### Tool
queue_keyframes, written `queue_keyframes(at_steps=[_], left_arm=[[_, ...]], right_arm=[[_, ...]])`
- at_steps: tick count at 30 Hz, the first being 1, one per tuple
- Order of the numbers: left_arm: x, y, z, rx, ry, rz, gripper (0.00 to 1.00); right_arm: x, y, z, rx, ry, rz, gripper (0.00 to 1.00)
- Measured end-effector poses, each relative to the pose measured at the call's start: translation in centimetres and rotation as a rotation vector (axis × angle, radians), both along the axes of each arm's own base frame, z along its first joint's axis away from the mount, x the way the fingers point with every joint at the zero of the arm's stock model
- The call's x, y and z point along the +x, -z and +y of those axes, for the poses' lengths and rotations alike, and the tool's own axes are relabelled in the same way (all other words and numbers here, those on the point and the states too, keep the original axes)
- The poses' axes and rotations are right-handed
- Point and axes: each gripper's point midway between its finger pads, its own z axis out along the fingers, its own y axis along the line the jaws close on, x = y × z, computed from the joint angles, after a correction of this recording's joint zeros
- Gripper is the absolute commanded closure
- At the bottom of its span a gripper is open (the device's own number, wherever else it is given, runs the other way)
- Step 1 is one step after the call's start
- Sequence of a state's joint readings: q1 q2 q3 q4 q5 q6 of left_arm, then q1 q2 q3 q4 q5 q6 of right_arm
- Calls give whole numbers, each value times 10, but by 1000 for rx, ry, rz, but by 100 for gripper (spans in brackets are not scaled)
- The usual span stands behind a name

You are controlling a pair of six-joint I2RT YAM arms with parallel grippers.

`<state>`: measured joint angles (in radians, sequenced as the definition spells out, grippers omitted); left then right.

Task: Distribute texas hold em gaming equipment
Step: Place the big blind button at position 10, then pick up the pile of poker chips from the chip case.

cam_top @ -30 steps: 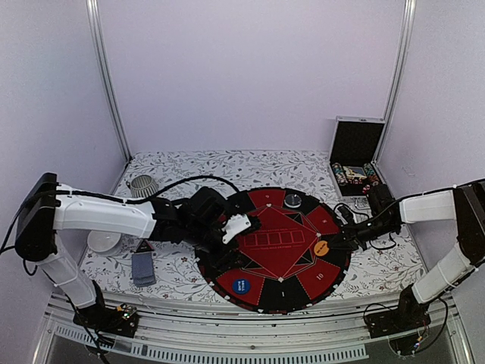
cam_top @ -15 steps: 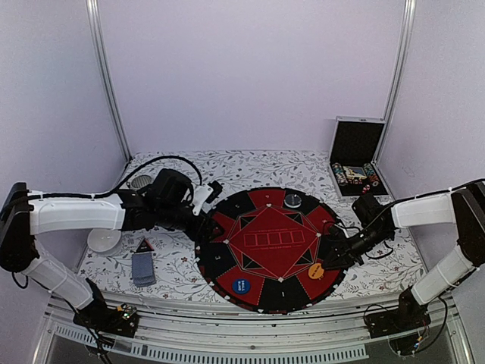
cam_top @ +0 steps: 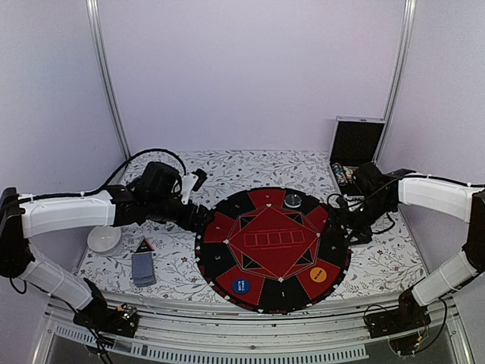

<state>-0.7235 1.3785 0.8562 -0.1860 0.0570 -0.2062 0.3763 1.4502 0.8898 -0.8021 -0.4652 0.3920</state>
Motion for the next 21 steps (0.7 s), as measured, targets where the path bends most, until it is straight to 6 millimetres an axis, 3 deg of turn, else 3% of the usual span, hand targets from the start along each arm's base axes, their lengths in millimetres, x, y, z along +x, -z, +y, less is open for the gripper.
queue_keyframes(at_steps=[5,10,17,21], left_arm=[[10,-6,13,16,-85,10,21],[26,-22,33,25,-223,22,17],[28,-30,74,25,-460,123,9],[16,-12,101,54,-591,233,2]], right_arm=[[61,-85,10,-34,-2,-328,1],[96,-157,0,-88,42,-630,1],[119,-216,-16,-151,68,-931,1],[124,-223,-15,-158,36,-1005,1]])
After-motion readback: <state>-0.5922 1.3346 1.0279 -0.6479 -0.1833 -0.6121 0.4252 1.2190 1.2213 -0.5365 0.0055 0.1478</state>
